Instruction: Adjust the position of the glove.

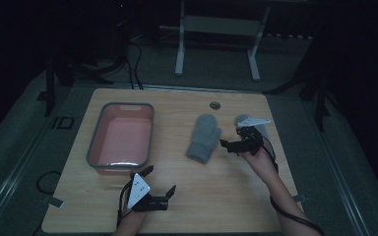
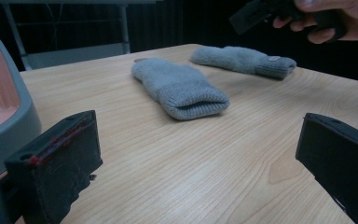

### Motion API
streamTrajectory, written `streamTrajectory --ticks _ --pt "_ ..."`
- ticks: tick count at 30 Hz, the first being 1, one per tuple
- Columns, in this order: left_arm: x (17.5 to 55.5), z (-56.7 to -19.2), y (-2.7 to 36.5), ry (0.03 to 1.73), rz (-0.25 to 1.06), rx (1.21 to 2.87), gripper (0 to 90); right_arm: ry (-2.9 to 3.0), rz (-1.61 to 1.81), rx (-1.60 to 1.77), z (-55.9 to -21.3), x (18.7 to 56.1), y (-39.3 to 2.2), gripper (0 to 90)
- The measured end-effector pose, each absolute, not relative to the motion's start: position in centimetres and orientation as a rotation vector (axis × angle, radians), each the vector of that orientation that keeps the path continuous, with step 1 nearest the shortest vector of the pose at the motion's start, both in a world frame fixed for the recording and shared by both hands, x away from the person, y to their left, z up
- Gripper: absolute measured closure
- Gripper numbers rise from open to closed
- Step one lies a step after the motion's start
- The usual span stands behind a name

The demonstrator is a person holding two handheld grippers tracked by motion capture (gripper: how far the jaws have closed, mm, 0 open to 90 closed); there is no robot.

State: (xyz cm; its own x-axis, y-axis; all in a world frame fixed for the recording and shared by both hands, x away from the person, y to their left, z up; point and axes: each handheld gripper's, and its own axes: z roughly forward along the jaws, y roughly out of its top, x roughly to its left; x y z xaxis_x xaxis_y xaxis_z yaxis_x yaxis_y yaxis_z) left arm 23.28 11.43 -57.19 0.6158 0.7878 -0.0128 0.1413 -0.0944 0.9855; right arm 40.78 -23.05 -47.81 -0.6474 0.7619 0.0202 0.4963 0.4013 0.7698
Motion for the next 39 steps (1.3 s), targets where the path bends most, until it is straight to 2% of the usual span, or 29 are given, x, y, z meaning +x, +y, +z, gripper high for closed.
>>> streamTrajectory --ticks 8,16,27,30,35,39 --pt "23.3 -57.2 11.5 0.802 0.629 1.606 0.2 2.378 1.076 0.991 -48.2 43.5 -19.7 14.2" --pt "23.4 -57.1 11.5 0.807 0.621 1.611 0.2 2.471 1.017 0.916 -50.1 46.0 -16.8 27.8" --pt "23.4 -57.1 11.4 0.802 0.625 1.617 0.2 2.513 0.869 0.903 -52.6 48.7 -15.3 33.6" --pt "23.4 -57.1 11.5 0.803 0.623 1.617 0.2 2.556 0.816 0.88 -53.7 49.1 -15.2 41.8" --pt "23.4 -57.1 11.5 0.803 0.624 1.615 0.2 2.573 0.822 0.864 -53.7 49.1 -15.2 66.5" --pt "23.4 -57.1 11.5 0.805 0.622 1.615 0.2 2.582 0.816 0.835 -53.4 48.8 -14.9 78.7"
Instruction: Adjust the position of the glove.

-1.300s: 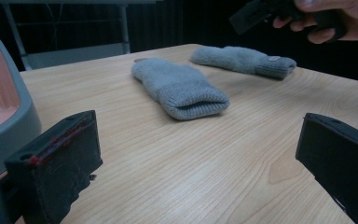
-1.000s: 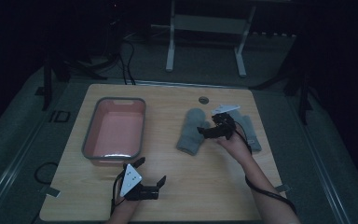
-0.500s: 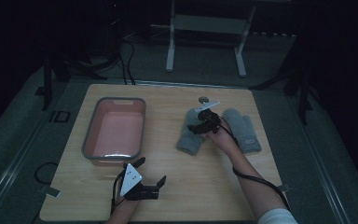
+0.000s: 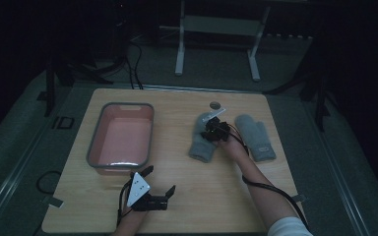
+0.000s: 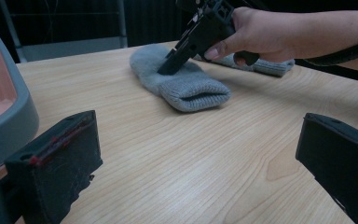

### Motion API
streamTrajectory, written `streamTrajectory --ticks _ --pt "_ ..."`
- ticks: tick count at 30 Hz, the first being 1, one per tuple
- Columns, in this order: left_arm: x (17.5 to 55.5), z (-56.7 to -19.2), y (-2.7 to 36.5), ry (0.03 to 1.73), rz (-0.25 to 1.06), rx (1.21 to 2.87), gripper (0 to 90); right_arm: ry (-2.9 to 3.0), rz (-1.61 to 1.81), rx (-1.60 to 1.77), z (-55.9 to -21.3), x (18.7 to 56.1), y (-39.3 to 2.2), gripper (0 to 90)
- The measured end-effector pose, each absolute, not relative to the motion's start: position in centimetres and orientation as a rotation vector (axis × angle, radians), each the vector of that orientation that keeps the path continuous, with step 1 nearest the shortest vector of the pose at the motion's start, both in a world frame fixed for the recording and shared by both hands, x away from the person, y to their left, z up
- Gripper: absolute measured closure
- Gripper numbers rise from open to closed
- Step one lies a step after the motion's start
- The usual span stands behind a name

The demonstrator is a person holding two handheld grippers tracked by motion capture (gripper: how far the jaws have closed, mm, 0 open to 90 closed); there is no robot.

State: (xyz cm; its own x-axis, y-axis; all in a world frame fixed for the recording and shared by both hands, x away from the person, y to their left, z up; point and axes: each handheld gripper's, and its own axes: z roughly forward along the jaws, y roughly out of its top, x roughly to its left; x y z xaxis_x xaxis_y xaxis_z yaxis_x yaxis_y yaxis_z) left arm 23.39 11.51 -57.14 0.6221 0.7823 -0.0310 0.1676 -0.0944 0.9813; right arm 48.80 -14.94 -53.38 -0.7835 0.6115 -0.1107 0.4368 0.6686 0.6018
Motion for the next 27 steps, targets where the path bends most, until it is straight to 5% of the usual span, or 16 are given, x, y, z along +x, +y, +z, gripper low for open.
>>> streamTrajectory --ticks 18,27 --pt "23.3 -57.1 11.5 0.807 0.628 1.614 0.2 2.699 1.122 0.563 -47.2 41.4 -15.2 80.9" --pt "23.3 -57.2 11.4 0.807 0.63 1.612 0.2 2.761 1.098 0.508 -49.6 38.4 -15.0 80.7"
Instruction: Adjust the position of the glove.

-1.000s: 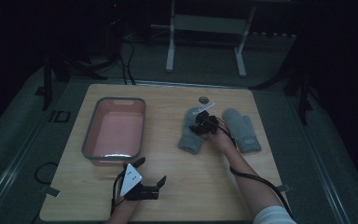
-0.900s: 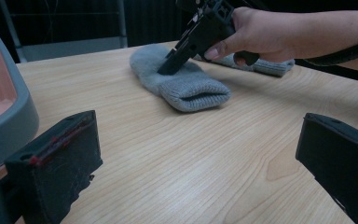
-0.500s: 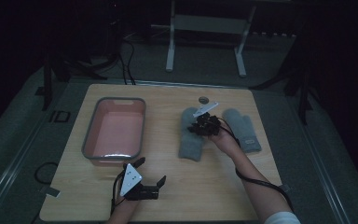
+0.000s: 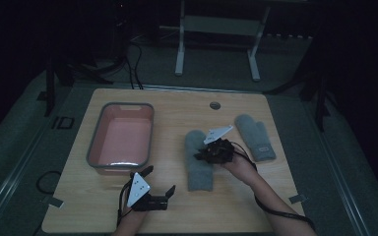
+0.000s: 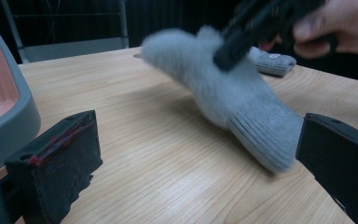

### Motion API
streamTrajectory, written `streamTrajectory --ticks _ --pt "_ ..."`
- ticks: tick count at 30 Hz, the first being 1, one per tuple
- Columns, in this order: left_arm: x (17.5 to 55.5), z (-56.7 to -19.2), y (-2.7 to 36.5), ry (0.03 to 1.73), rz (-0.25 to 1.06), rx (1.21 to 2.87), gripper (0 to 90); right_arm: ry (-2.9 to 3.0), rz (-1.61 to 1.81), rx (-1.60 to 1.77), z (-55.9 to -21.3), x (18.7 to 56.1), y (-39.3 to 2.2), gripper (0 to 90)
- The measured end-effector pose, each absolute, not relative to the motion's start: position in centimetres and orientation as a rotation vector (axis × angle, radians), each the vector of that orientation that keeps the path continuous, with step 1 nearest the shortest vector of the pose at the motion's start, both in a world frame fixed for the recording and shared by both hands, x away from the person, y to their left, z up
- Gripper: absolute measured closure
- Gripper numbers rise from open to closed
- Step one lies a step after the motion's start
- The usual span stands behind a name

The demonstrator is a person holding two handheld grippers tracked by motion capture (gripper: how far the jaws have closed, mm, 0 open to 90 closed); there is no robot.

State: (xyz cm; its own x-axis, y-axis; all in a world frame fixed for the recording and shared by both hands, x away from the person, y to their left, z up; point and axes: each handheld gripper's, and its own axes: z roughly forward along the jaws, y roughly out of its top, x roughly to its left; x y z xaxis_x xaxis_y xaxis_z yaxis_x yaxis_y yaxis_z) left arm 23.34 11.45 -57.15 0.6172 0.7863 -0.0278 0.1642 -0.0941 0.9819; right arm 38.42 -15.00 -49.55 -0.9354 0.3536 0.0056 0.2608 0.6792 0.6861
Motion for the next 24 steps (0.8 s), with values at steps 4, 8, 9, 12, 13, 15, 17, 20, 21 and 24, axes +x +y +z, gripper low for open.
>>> streamTrajectory --ticks 4,8,9,12,13,15,17,20,21,24 --pt "23.3 -57.2 11.4 0.806 0.629 1.612 0.2 2.788 1.103 0.583 -51.8 38.8 -15.2 80.5" --pt "23.4 -57.1 11.4 0.805 0.628 1.614 0.2 2.802 1.072 0.639 -53.3 39.5 -15.4 79.4" --pt "23.4 -57.1 11.5 0.806 0.627 1.614 0.2 2.801 1.08 0.649 -53.5 39.6 -15.4 78.4" --pt "23.4 -57.1 11.4 0.805 0.626 1.616 0.2 2.8 1.068 0.676 -53.8 39.9 -15.4 67.8" --pt "23.4 -57.1 11.4 0.804 0.626 1.617 0.2 2.801 1.059 0.678 -54.0 39.9 -15.4 62.9" --pt "23.4 -57.1 11.4 0.803 0.626 1.616 0.2 2.798 1.047 0.69 -54.3 39.9 -15.3 51.6" --pt "23.4 -57.1 11.4 0.803 0.626 1.616 0.2 2.799 1.045 0.699 -54.4 39.9 -15.3 48.9" --pt "23.4 -57.1 11.4 0.802 0.625 1.618 0.2 2.781 1.027 0.694 -54.5 39.7 -15.2 40.0" --pt "23.4 -57.1 11.4 0.801 0.624 1.619 0.2 2.774 1.025 0.691 -54.5 39.6 -15.2 37.7" --pt "23.4 -57.1 11.5 0.801 0.624 1.619 0.2 2.76 1.035 0.68 -54.0 39.3 -15.2 34.4"
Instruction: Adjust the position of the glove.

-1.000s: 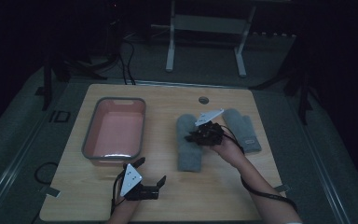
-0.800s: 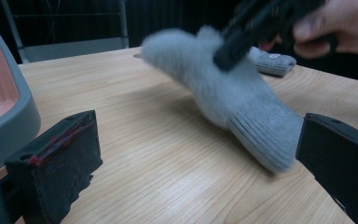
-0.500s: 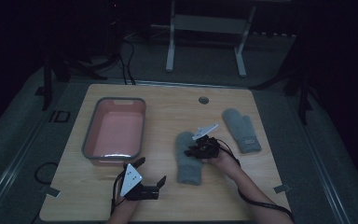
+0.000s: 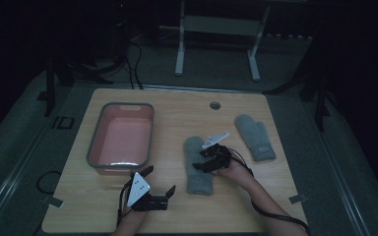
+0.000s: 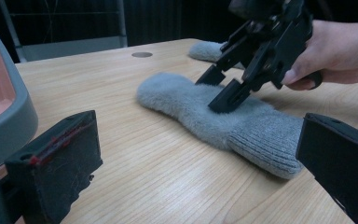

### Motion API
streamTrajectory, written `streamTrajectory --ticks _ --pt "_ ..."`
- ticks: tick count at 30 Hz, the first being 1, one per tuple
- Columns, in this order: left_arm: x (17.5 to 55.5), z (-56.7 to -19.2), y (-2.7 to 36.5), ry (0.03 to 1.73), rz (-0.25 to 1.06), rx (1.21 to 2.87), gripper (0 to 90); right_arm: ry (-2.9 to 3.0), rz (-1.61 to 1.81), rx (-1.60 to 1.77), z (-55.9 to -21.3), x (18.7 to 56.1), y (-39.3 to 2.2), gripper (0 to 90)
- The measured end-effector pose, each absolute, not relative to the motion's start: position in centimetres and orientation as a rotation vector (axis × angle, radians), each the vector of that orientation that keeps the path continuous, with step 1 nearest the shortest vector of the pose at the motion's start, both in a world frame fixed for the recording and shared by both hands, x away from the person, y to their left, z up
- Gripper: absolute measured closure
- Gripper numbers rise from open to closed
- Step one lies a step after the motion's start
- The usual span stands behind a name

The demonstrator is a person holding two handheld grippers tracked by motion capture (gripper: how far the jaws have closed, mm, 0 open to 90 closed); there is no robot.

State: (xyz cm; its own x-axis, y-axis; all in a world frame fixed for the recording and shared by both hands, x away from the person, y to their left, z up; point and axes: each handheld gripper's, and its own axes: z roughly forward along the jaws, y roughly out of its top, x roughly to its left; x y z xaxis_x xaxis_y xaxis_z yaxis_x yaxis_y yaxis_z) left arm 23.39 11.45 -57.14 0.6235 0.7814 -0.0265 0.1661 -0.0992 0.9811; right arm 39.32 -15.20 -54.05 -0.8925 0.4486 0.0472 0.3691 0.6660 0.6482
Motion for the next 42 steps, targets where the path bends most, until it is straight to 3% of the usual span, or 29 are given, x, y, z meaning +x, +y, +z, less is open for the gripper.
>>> streamTrajectory --ticks 10,18,24,26,28,37,42 --pt "23.4 -57.1 11.5 0.803 0.623 1.618 0.2 2.643 1.133 0.695 -51.1 38.6 -18.0 25.4" --pt "23.4 -57.1 11.5 0.804 0.622 1.618 0.2 2.497 1.119 0.857 -49.5 39.8 -22.6 25.4" --pt "23.4 -57.1 11.5 0.808 0.621 1.615 0.2 2.367 1.045 0.99 -49.0 41.1 -26.1 19.4" --pt "23.4 -57.1 11.5 0.807 0.621 1.615 0.2 2.313 1.012 1.031 -48.9 41.6 -27.2 20.0" --pt "23.4 -57.1 11.5 0.807 0.621 1.616 0.2 2.299 1.01 1.063 -48.8 42.1 -28.2 28.7" --pt "23.4 -57.1 11.5 0.807 0.62 1.615 0.2 2.182 0.997 1.285 -49.0 45.1 -32.2 28.6" --pt "23.4 -57.1 11.5 0.805 0.619 1.617 0.2 2.132 0.938 1.361 -50.2 46.5 -33.4 32.8"
